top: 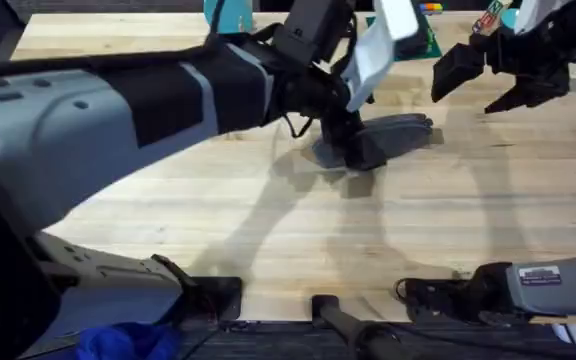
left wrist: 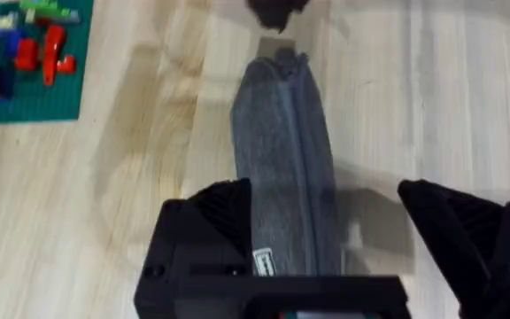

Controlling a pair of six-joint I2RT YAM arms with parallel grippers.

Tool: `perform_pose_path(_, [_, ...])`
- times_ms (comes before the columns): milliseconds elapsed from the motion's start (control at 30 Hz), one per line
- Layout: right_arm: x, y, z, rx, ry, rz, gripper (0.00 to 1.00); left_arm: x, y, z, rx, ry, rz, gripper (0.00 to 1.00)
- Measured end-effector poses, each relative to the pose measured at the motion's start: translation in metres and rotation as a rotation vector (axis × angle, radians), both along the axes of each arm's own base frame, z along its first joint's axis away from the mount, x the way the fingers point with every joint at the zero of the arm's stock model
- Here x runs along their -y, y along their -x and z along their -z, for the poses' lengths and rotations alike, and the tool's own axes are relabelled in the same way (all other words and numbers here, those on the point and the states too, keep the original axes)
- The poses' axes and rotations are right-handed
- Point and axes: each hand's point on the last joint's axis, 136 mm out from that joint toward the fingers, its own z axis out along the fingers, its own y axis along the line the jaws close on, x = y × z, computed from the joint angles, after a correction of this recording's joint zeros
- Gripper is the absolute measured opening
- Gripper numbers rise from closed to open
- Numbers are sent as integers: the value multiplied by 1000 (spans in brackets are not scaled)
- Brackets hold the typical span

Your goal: Unzip the bag, pick up the pens from the table one at a time and place them inside, then zip the bag closed.

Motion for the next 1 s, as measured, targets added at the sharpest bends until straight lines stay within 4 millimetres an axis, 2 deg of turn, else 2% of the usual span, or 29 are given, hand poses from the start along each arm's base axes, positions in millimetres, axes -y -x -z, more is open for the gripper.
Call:
perform_pose_path(133, [0,0,0,0,0,0,998,9,0,-1,34,10,17,993])
perform_pose_path(300, [0,0,0,0,0,0,997,16,-9,7,29,23,-2,993])
perform_pose_path(600, [0,0,0,0,0,0,997,20,-9,25,-23,12,-18,993])
perform_pose_path(867, [0,0,0,0,0,0,998,28,-12,30,-26,37,-2,994])
perform_pose_path(933, [0,0,0,0,0,0,998,29,-11,35,-39,38,4,938])
perform_pose_path(1000, [0,0,0,1,0,0,998,30,-12,38,-43,39,7,790])
